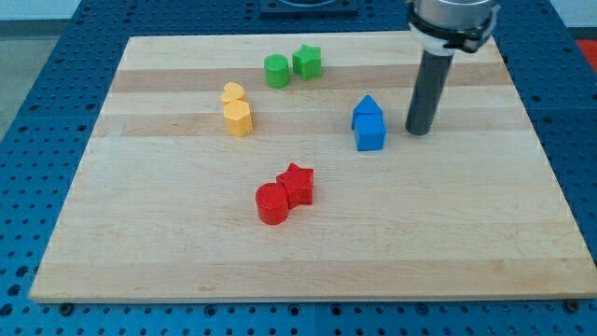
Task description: Move the arm to the right of the green star
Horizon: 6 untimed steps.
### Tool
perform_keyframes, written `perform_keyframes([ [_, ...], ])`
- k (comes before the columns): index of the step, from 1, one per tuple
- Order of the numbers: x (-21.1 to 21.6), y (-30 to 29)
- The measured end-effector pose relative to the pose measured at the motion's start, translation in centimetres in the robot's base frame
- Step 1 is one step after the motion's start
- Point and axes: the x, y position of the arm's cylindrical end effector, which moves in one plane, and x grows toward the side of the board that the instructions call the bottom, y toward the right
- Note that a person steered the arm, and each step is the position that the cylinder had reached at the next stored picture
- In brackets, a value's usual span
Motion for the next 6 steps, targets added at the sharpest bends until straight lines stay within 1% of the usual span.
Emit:
perform_keyframes([
  [3, -3.8, 0.4],
  [5, -6.4, -2.0],
  [6, -8.4, -3.3],
])
